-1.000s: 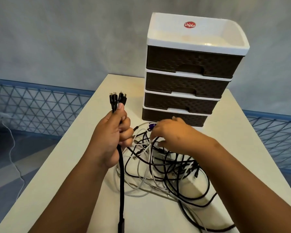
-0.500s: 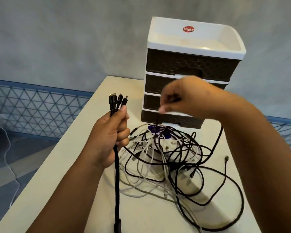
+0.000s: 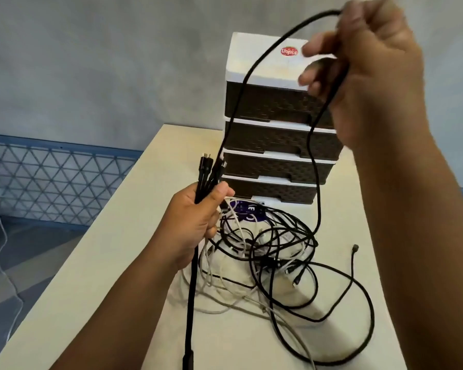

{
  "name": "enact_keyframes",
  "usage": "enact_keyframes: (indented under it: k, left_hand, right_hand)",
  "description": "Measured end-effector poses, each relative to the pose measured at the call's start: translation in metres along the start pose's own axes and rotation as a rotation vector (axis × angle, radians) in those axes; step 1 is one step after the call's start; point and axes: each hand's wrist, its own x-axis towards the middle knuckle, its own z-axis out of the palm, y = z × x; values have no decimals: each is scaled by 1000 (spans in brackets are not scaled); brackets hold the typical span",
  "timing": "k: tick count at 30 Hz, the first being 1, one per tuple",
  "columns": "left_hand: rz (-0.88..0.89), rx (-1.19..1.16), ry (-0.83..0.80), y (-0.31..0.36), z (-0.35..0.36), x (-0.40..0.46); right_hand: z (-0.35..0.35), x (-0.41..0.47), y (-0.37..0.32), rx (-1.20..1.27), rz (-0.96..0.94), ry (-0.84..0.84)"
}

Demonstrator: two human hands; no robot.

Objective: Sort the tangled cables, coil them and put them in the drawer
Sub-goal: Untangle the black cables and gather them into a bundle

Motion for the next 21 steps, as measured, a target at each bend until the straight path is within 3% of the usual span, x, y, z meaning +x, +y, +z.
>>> enact_keyframes:
  k: [3,8,14,18,21]
  left_hand:
    - [2,-89,2,-1,0,-2]
    - [-17,-274,-60,9,-8,-4]
    - [-110,-269,-197,23,-13,-15]
    - [-164,-220,-342,31,-15,-19]
    - [-217,-156,-471,36,-15,-25]
  right_hand:
    - [-22,1,3,4,144,54]
    - [-58,-30,43,-482,458,79]
    - [-73,-71,51,-521,707,-18]
    - [-57,-81,41,-642,683,-157]
    - [-42,-97,32,-916,422,-159]
